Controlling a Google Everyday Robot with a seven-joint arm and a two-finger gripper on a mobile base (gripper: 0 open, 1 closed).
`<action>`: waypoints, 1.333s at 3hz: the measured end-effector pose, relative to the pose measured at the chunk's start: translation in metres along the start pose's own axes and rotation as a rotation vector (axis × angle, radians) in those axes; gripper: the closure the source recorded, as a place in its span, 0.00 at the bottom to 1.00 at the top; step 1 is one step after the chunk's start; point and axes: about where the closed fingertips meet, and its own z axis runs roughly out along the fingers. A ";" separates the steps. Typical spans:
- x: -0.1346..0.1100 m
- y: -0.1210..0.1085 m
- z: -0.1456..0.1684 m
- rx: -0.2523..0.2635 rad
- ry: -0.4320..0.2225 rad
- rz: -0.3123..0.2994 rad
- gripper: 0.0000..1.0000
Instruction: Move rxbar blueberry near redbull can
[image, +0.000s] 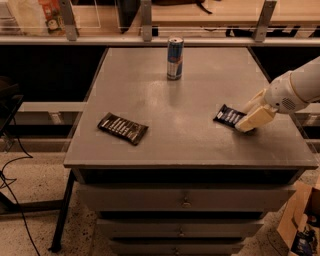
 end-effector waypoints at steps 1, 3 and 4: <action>-0.026 -0.009 -0.017 0.037 -0.040 -0.052 1.00; -0.078 -0.040 -0.027 0.047 -0.061 -0.130 1.00; -0.106 -0.058 -0.012 0.023 -0.087 -0.154 0.89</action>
Offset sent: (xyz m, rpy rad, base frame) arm 0.0466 0.0232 0.1011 -0.0187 -0.1901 0.0864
